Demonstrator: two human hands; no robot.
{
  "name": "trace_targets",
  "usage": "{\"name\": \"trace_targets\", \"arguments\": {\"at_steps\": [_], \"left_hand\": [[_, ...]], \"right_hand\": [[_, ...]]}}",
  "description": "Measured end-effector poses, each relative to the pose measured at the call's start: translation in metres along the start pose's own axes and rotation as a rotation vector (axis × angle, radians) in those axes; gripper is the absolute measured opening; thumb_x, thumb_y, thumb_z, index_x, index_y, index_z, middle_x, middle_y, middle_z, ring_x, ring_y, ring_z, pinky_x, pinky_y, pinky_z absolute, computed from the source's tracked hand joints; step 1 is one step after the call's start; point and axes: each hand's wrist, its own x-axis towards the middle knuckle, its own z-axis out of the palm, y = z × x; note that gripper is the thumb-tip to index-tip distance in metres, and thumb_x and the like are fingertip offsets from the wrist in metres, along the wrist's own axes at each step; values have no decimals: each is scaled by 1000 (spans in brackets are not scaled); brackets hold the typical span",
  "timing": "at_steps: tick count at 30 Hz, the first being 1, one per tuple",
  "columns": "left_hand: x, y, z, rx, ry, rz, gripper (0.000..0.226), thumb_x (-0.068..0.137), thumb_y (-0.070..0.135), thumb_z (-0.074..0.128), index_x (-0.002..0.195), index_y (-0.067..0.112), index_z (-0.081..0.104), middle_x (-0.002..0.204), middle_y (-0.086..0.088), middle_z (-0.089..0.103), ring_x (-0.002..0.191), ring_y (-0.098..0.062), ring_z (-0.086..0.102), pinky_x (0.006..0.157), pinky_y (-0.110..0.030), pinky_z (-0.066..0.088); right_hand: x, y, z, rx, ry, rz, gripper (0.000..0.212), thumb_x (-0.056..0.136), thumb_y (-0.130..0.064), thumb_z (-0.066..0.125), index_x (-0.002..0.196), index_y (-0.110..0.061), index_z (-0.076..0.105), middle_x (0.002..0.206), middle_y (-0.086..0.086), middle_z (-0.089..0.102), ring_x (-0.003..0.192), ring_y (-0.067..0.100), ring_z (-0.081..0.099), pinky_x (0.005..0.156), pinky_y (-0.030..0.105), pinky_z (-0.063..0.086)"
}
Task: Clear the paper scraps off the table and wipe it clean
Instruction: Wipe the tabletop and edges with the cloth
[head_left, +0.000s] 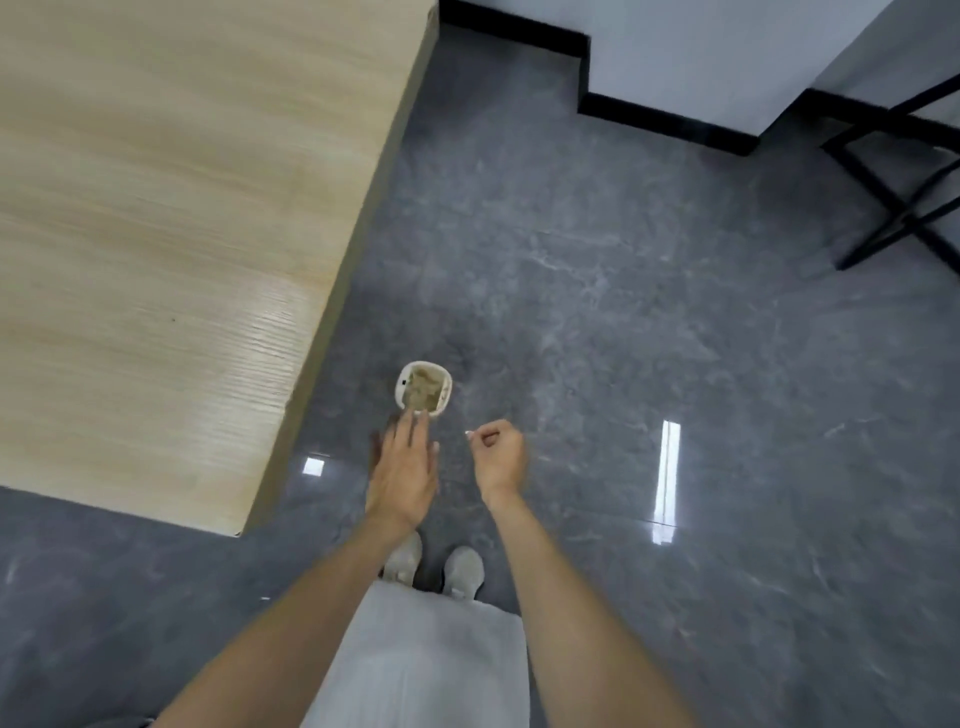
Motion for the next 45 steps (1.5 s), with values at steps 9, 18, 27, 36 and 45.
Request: {"name": "trace_targets", "arguments": {"at_steps": [9,18,27,36,45], "left_hand": [[107,-81,118,241,-83,-115,55,103,35,26,153,15,11,161,-8,-3,148,-24,-6,116,-48,-3],[199,-140,198,250,-51,-151,52,103,33,24,152,19,12,161,-6,-2,148,-22,-5,118,-49,0],[239,-168,235,326,-67,-148,54,104,36,21,153,19,8,161,-4,-6,148,-20,-8,118,-49,-4],[121,-62,149,185,18,-73,55,101,30,39,150,10,25,159,-11,14,147,-27,13,116,-52,8],[-4,104,-54,41,-42,83,56,103,20,29,153,11,5,160,-12,1,148,-24,4,118,-35,12]], "right_hand": [[119,89,113,-195,-25,-59,14,88,-20,64,93,-7,67,113,8,51,98,25,57,83,35,47],[208,115,217,-43,-112,34,22,86,-15,59,105,-4,64,114,7,51,106,23,54,79,17,37],[248,145,266,70,-80,18,35,97,-25,39,130,-13,44,131,9,48,116,29,51,99,42,42],[136,94,105,-580,-355,-205,72,96,-40,43,152,-28,-1,158,10,-14,147,29,-5,119,44,8],[-29,-53,-98,-599,-137,-181,67,99,-29,40,152,-22,0,156,14,-20,146,28,-11,120,42,3]]}}
